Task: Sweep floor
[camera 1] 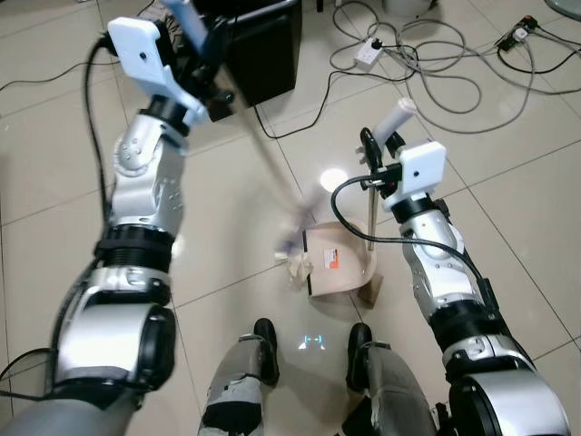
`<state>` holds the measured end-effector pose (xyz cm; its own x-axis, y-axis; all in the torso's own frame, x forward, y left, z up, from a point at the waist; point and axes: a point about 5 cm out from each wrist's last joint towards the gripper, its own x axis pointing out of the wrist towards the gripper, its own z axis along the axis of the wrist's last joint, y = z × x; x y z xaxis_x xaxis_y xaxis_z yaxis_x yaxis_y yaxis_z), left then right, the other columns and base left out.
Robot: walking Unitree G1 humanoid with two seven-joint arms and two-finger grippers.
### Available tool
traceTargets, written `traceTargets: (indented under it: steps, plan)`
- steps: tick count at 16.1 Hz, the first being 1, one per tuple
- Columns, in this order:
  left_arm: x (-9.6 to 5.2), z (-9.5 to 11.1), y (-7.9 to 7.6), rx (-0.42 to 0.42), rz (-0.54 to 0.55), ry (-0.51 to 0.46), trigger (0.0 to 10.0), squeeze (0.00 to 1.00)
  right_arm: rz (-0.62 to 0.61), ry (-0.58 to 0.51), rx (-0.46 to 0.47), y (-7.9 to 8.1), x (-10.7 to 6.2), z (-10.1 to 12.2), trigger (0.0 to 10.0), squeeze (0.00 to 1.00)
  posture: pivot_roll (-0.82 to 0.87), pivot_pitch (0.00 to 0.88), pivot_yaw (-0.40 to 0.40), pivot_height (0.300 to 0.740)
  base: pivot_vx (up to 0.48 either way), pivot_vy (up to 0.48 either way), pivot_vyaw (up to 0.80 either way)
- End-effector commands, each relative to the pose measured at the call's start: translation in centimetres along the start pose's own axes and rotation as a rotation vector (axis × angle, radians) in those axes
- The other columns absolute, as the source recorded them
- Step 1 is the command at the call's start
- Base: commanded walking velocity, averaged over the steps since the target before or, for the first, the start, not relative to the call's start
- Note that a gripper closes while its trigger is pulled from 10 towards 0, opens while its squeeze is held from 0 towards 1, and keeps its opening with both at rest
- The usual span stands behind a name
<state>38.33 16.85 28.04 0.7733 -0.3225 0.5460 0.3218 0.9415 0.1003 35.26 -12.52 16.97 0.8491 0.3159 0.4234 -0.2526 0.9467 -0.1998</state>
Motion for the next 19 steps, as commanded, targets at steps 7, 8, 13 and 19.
traceTargets:
  steps: [7, 8, 13, 19]
  plan:
    - [-5.4, -8.0, -4.4, 0.227, 0.012, 0.224, 10.0, 0.0, 0.005, 0.122, -0.059, 2.2, -0.6, -1.8, 10.0, 0.0, 0.02, 0.317, 0.086, 0.74, 0.0, 0.0, 0.0]
    - [-6.6, -9.2, -5.7, 0.197, 0.049, 0.241, 10.0, 0.0, 0.001, 0.117, -0.058, 2.8, -0.5, -1.6, 10.0, 0.0, 0.0, 0.32, 0.083, 0.74, 0.0, 0.0, 0.0]
    - [-8.1, -11.0, -7.6, 0.04, 0.19, 0.274, 10.0, 0.0, 0.03, 0.12, 0.032, 5.1, -1.6, -1.8, 10.0, 0.0, -0.02, 0.318, 0.078, 0.74, 0.0, 0.0, 0.0]
    - [-6.0, -9.5, -6.7, -0.223, 0.261, 0.178, 10.0, 0.0, -0.077, 0.082, 0.196, 3.9, -2.6, -1.1, 10.0, 0.0, 0.01, 0.275, 0.091, 0.74, 0.0, 0.0, 0.0]
